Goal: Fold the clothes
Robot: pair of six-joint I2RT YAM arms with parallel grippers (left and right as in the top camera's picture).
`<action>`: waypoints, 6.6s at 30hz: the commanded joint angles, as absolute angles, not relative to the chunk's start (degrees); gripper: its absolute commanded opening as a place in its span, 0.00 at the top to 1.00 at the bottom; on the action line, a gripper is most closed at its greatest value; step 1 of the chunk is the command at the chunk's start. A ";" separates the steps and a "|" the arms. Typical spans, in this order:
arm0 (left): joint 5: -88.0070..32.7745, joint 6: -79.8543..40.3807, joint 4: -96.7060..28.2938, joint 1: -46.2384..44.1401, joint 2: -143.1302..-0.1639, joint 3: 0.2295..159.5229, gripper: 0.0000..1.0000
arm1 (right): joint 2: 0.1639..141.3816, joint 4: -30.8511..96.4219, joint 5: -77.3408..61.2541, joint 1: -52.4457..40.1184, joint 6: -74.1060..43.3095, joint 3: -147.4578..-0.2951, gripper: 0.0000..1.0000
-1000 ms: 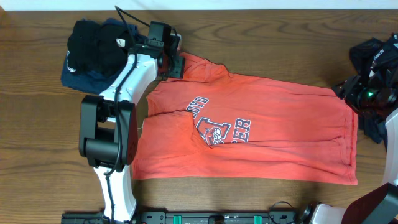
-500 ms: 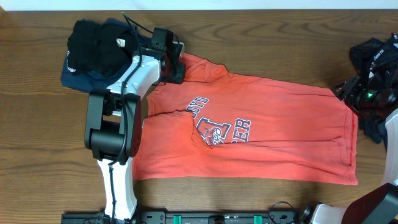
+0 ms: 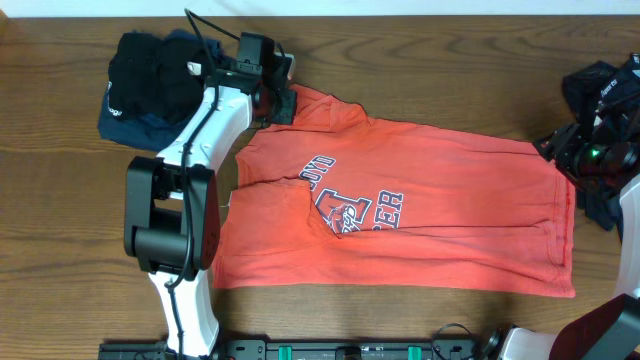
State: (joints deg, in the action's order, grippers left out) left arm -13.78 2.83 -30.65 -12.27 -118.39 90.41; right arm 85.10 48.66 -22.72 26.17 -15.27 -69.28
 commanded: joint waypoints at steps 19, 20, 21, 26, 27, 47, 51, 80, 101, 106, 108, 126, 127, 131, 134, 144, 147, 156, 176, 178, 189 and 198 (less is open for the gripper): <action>-11.16 2.79 -30.13 -12.23 -122.52 90.19 0.49 | 84.60 48.90 -18.87 25.85 -14.52 -69.63 0.41; -10.96 2.79 -29.82 -12.23 -122.80 90.19 0.49 | 84.60 48.90 -18.87 25.85 -14.55 -69.63 0.41; -10.90 2.79 -29.67 -12.23 -122.91 90.19 0.49 | 84.62 48.93 -18.87 25.85 -14.52 -69.63 0.40; -10.94 2.74 -29.69 -12.25 -124.68 90.19 0.51 | 84.60 49.52 -18.87 25.85 -14.52 -69.63 0.41; -11.14 2.74 -29.89 -12.32 -124.77 90.19 0.53 | 84.60 49.54 -18.87 25.85 -14.52 -69.63 0.41; -12.08 2.35 -32.93 -11.44 -112.55 94.87 0.94 | 86.32 46.44 -10.37 25.87 -14.57 -69.54 0.38; -10.24 2.35 -33.30 -11.16 -109.27 94.87 0.94 | 89.38 42.17 -10.26 25.87 -14.76 -69.54 0.39; -0.38 3.38 -42.44 -10.79 -108.36 94.85 0.13 | 99.50 53.06 -11.40 25.96 -16.21 -69.54 0.34; -9.78 -17.06 -55.55 1.96 -108.66 64.29 0.14 | 99.48 67.33 -10.98 37.28 -15.31 -69.54 0.33; -14.66 -16.62 -51.22 3.14 -108.66 58.43 0.41 | 99.48 68.16 -10.98 38.06 -15.35 -69.52 0.32; -15.00 -16.60 -49.76 2.92 -108.66 56.12 0.64 | 99.48 68.07 -10.94 38.09 -15.35 -69.52 0.32; -11.94 -17.45 -59.33 12.97 -97.71 54.59 0.91 | 99.48 60.27 -16.38 38.54 -15.55 -69.52 0.29; -11.97 -17.45 -59.33 12.93 -97.03 54.59 0.72 | 99.48 59.51 -17.28 38.35 -15.55 -69.52 0.30; -11.97 -17.43 -59.75 12.95 -95.79 54.61 0.43 | 99.48 55.55 -20.29 37.43 -13.65 -69.52 0.29; -12.01 -16.69 -59.75 12.82 -95.68 54.65 0.42 | 99.48 52.21 -23.38 36.58 -10.63 -69.52 0.29; -17.87 -10.76 -59.48 12.78 -92.68 60.55 0.47 | 101.67 39.42 -16.32 32.80 -13.23 -69.47 0.54; -21.45 -8.29 -59.16 12.12 -89.69 63.90 0.47 | 104.53 37.52 -15.33 31.03 -13.21 -69.47 0.51; -23.40 -7.29 -54.15 4.21 -83.50 66.85 0.43 | 112.64 30.06 -15.73 29.28 -14.11 -69.47 0.54; -23.35 -7.31 -50.04 -1.39 -83.55 66.85 0.42 | 112.90 20.64 -20.91 29.71 -14.68 -69.47 0.75; -23.35 -7.31 -50.04 -1.39 -83.55 66.85 0.42 | 112.90 21.17 -20.86 30.37 -14.52 -69.47 0.69; -23.35 -7.31 -49.76 -1.39 -83.57 66.85 0.41 | 113.08 26.52 -19.49 32.45 -14.09 -69.45 0.62; -23.35 -7.31 -49.65 -1.39 -83.59 66.85 0.41 | 113.38 27.24 -21.08 32.18 -14.15 -69.08 0.64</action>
State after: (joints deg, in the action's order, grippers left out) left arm -22.79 -8.49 -49.78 -1.30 -83.57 66.37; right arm 112.38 27.07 -19.81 32.10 -14.59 -69.25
